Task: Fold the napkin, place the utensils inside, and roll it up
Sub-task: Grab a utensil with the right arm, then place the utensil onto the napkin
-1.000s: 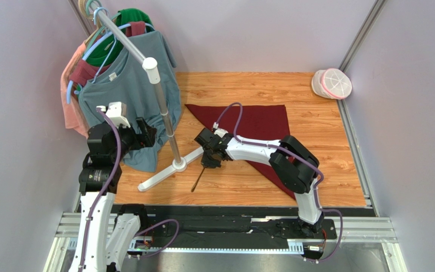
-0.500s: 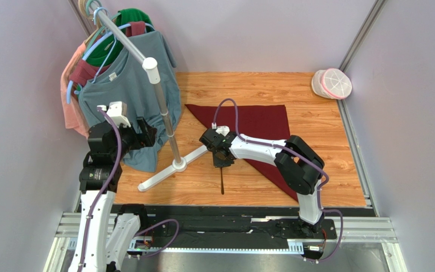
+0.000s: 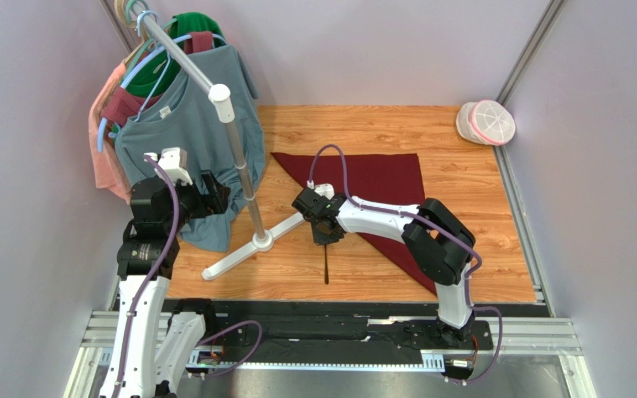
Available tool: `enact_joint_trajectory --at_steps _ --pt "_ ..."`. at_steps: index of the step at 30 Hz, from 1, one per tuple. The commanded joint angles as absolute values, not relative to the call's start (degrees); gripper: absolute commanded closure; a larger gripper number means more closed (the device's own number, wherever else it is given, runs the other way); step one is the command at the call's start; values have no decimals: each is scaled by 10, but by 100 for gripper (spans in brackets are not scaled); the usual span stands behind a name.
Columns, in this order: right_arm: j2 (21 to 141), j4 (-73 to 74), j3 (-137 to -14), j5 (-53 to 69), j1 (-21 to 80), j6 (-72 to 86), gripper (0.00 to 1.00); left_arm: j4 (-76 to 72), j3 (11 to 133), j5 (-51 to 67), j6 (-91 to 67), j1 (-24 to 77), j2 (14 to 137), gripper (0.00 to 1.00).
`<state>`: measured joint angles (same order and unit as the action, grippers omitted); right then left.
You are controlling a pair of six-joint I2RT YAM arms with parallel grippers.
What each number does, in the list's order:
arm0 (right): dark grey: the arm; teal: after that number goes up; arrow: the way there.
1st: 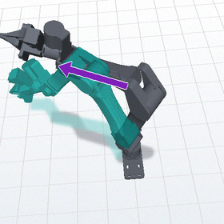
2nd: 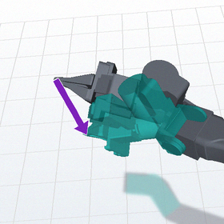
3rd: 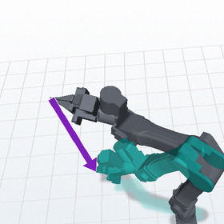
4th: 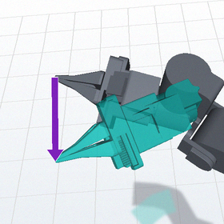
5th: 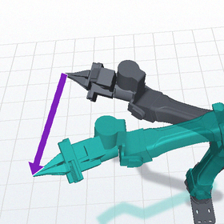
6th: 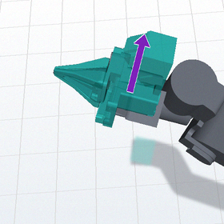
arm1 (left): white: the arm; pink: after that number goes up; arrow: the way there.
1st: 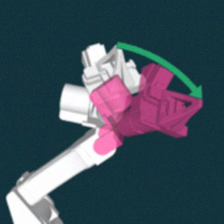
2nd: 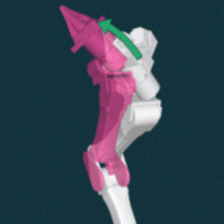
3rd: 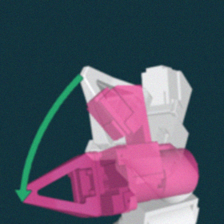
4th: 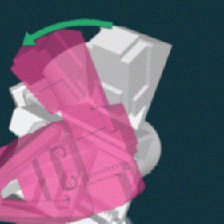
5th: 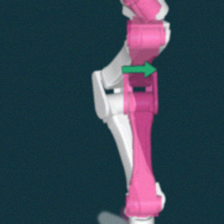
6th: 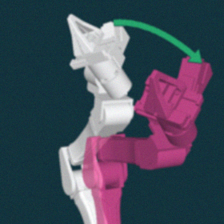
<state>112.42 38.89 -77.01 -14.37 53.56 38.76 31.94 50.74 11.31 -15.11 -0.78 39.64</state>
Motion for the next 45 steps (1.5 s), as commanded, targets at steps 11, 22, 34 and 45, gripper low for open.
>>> enact_joint_trajectory --at_steps 11,22,34,45 --pt "1061 351 -667 -118 519 338 100 301 513 100 -148 -5 397 5" --pt "949 438 -758 -103 443 121 100 291 547 98 -155 -5 428 5" --pt "1000 352 -788 94 321 -143 100 256 578 89 -144 -5 490 5" --pt "1098 397 -842 134 314 -204 100 250 560 91 -148 -6 490 5"
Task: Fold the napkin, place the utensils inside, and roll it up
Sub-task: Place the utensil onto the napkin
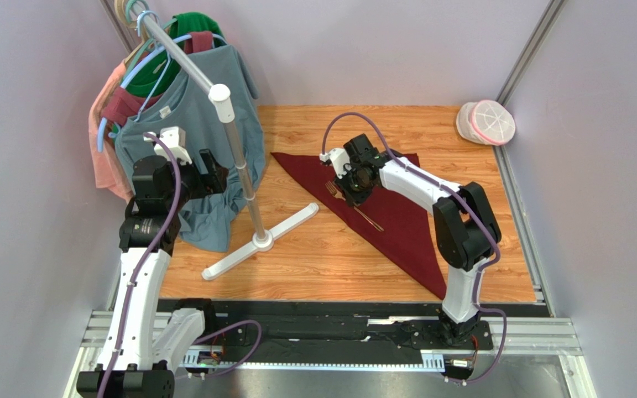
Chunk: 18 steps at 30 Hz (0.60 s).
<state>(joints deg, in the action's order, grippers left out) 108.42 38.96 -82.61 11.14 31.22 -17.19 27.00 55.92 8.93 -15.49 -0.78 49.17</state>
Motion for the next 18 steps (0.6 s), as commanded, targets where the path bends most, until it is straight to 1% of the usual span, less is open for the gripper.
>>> enact_joint_trajectory --at_steps 1,11,18 --pt "1098 393 -836 133 314 -201 100 250 559 91 -149 -6 490 5" --pt "1085 367 -788 104 314 -175 100 248 558 105 -152 -7 491 5" --pt "1091 363 -780 102 314 -163 100 249 555 107 -153 -9 486 5"
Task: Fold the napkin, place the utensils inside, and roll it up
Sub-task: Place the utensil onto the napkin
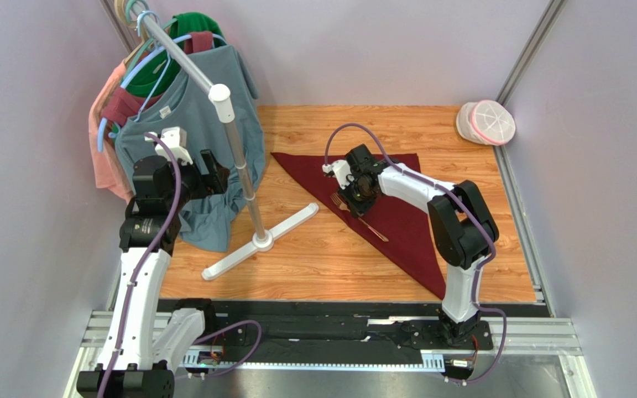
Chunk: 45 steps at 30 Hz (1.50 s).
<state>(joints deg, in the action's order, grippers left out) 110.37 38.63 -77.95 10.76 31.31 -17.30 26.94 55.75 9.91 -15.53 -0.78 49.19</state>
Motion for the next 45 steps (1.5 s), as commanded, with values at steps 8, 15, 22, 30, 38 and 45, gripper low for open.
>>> enact_joint_trajectory --at_steps 8,15,22,30,38,45 --pt "1105 372 -790 99 314 -154 100 250 553 106 -154 -9 481 5" --pt "1107 368 -793 99 314 -142 100 250 553 109 -155 -10 479 5" --pt "1120 367 -806 98 314 -137 100 250 551 111 -156 -10 477 5" --pt "1136 370 -827 97 315 -134 100 249 551 113 -156 -11 476 5" --pt "1144 368 -837 100 315 -125 100 250 550 115 -156 -10 475 5" --pt "1121 360 -824 115 315 -98 58 251 551 119 -159 -11 478 4"
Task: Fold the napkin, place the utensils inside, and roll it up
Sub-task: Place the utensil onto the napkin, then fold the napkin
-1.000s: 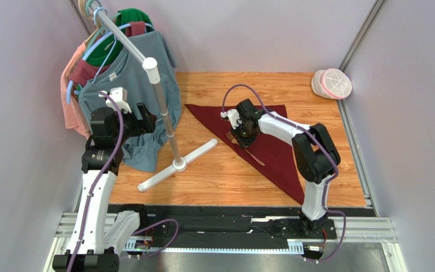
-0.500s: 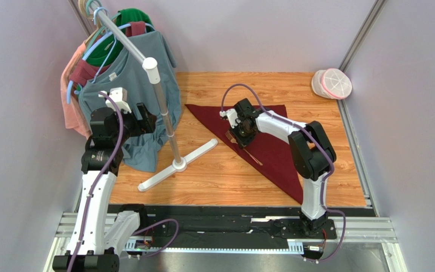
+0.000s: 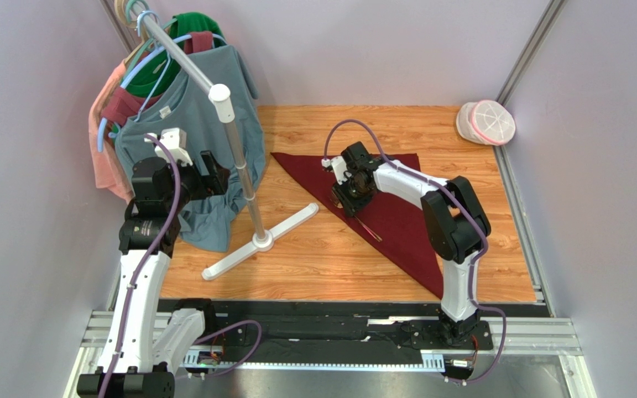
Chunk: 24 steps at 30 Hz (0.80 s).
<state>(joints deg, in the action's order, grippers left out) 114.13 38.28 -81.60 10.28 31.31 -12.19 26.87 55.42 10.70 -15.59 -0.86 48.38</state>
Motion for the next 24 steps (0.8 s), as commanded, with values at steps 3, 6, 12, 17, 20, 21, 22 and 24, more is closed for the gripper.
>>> enact_joint_trajectory --at_steps 3,6,12,17,20,21,22,24 --pt "1067 363 -799 114 315 -63 53 252 550 120 -161 -11 478 4" --pt "978 369 -747 76 314 23 53 251 548 127 -168 -11 479 4" --pt "754 408 -561 -67 315 334 52 250 550 150 -174 -11 487 5" --pt "596 494 -406 -144 311 531 45 250 549 164 -180 -11 499 6" --pt "523 524 -363 -163 301 611 34 252 551 178 -185 -11 509 6" --pt "501 533 -356 -165 284 631 33 252 552 180 -186 -12 510 7" --pt "492 554 -352 -169 273 638 32 253 553 184 -187 -11 514 7" --pt "483 570 -349 -170 245 667 27 253 554 186 -190 -12 516 7"
